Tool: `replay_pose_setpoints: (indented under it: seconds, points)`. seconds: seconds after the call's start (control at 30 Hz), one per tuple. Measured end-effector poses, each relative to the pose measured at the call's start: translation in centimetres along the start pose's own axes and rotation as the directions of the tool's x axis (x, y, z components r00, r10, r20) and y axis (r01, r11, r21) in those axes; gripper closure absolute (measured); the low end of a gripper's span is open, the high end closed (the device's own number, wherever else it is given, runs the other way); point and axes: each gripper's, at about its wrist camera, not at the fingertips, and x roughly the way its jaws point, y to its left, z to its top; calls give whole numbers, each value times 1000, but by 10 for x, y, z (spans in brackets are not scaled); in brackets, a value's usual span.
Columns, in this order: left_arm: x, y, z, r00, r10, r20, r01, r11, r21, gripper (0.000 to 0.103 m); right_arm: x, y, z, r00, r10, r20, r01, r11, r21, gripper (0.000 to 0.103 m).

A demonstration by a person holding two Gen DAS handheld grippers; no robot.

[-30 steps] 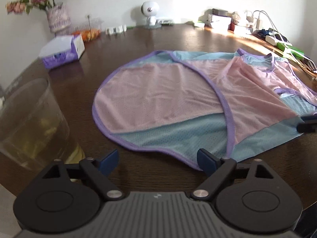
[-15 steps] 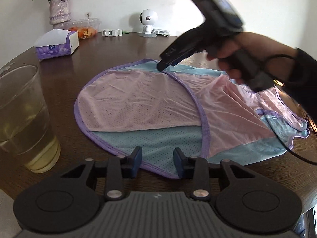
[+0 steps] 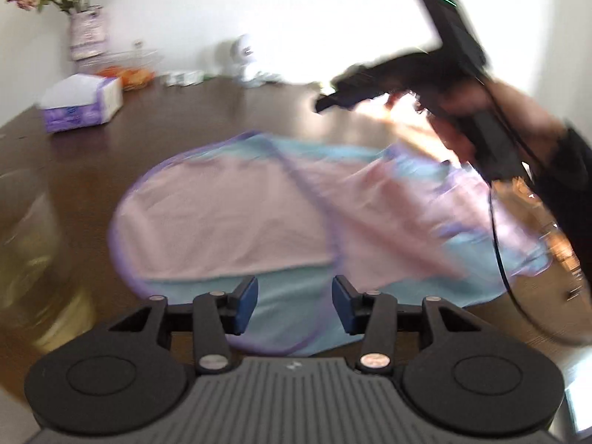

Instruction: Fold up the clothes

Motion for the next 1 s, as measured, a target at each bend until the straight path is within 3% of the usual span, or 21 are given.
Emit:
replay_pose_setpoints:
  seconds: [0.07, 0.13, 0.23, 0.27, 0.3, 0.37, 0.4, 0.43, 0.47, 0.57, 0.63, 0.67, 0.73, 0.77, 0.87, 0.9, 1.0]
  points:
    - [10, -14, 3, 999, -30, -10, 31, 999, 31, 57, -41, -26, -23, 998, -55, -16, 55, 998, 5, 55]
    - [19, -26, 5, 998, -55, -25, 56, 997, 60, 57, -66, -44, -58, 992, -88, -96, 88, 996, 2, 55]
    - [29, -32, -4, 996, -36, -77, 42, 996, 80, 58, -92, -53, -114, 986, -82, -148, 84, 997, 1, 56]
    - [28, -31, -8, 997, -15, -79, 22, 996, 88, 63, -97, -52, -128, 986, -84, -144, 85, 996, 0, 57]
    - [26, -32, -11, 997, 17, -71, -10, 995, 101, 75, -101, -51, -139, 987, -93, -128, 94, 996, 2, 57]
    - [24, -30, -13, 995, 65, -70, -57, 992, 110, 90, -103, -51, -153, 989, -113, -99, 116, 993, 24, 59]
    - [24, -27, -13, 995, 69, -77, -61, 993, 102, 92, -104, -53, -158, 989, -109, -97, 114, 992, 48, 65]
    - [24, -25, -11, 994, 72, -82, -64, 994, 93, 93, -105, -55, -163, 990, -106, -95, 113, 991, 72, 85]
    - [23, -25, -12, 994, 79, -81, -71, 993, 92, 94, -106, -58, -168, 990, -103, -94, 112, 989, 96, 97]
    - [22, -25, -12, 992, 103, -73, -96, 991, 93, 94, -120, -67, -177, 987, -133, -93, 145, 980, 137, 102]
    - [21, -27, -10, 991, 118, -67, -111, 989, 93, 91, -125, -68, -184, 982, -169, -82, 179, 976, 127, 100]
    - [19, -30, -5, 991, 118, -63, -112, 989, 92, 86, -128, -67, -185, 986, -148, -70, 156, 979, 128, 95]
    - [14, -38, 5, 993, 107, -49, -102, 991, 88, 68, -142, -67, -184, 992, -119, -29, 122, 984, 133, 94]
    - [13, -46, 12, 997, 69, -26, -67, 995, 75, 57, -148, -67, -182, 994, -113, -9, 113, 985, 132, 88]
    - [23, -93, 29, 996, -87, 9, 86, 991, 99, 57, -136, -63, -150, 997, -66, 30, 63, 995, 77, 71]
    - [31, -110, 29, 994, -113, 6, 112, 985, 134, 58, -122, -64, -137, 999, -27, 18, 25, 997, 76, 71]
    - [57, -151, 22, 997, -70, -7, 70, 967, 244, 72, -83, -62, -104, 997, 72, -29, -70, 995, 65, 72]
